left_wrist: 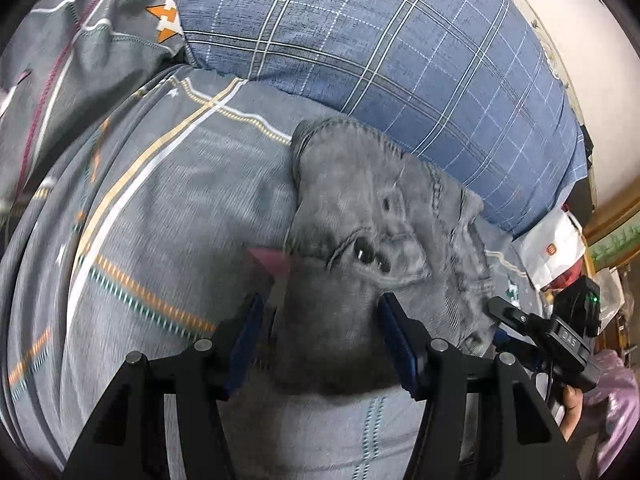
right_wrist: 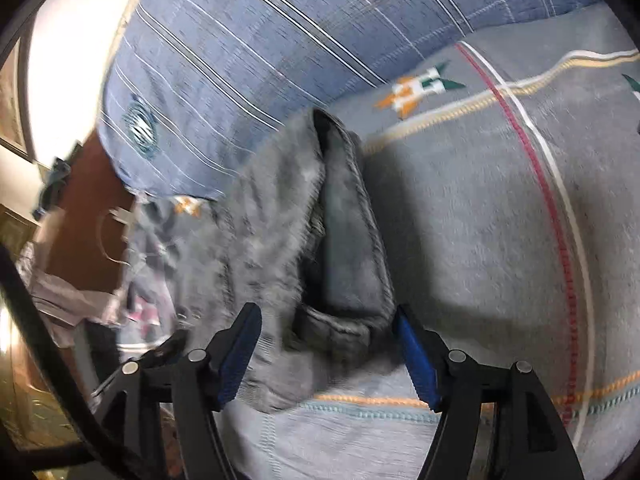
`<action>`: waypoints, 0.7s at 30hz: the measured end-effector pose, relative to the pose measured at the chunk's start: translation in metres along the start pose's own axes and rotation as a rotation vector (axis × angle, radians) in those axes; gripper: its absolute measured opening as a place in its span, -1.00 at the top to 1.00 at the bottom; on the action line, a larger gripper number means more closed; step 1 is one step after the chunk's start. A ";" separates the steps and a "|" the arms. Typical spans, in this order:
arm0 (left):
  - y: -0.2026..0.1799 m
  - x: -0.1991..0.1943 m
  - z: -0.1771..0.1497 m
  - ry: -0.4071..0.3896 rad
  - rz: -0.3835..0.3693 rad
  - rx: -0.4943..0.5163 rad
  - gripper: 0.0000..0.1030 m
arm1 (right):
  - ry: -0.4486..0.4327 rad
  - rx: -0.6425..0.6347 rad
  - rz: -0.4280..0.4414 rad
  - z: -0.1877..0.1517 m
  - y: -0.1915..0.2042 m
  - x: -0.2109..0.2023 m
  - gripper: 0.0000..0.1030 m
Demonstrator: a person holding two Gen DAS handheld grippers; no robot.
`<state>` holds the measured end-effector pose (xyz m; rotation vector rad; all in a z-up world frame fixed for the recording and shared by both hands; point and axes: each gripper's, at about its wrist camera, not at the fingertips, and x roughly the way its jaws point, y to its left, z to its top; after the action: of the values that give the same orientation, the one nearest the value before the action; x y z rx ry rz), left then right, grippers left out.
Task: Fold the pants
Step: 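Open both grippers and release the folded jeans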
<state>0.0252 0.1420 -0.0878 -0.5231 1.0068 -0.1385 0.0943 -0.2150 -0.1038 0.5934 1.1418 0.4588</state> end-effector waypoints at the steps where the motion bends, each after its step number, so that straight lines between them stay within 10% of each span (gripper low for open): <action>1: 0.001 0.000 -0.002 -0.008 0.000 -0.003 -0.18 | -0.001 -0.010 -0.031 -0.002 -0.001 0.002 -0.38; 10: 0.003 -0.008 0.002 -0.070 -0.022 -0.017 -0.15 | 0.009 -0.025 -0.018 -0.004 0.000 0.001 -0.38; 14: 0.008 0.002 0.002 -0.011 -0.065 -0.054 0.19 | 0.046 -0.030 -0.025 -0.006 0.002 0.008 -0.26; 21: 0.003 0.006 -0.003 0.009 -0.059 -0.046 0.01 | 0.067 -0.036 -0.053 -0.006 0.005 0.013 -0.19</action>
<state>0.0261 0.1412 -0.0950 -0.5943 1.0057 -0.1705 0.0927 -0.2019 -0.1110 0.5187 1.2078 0.4554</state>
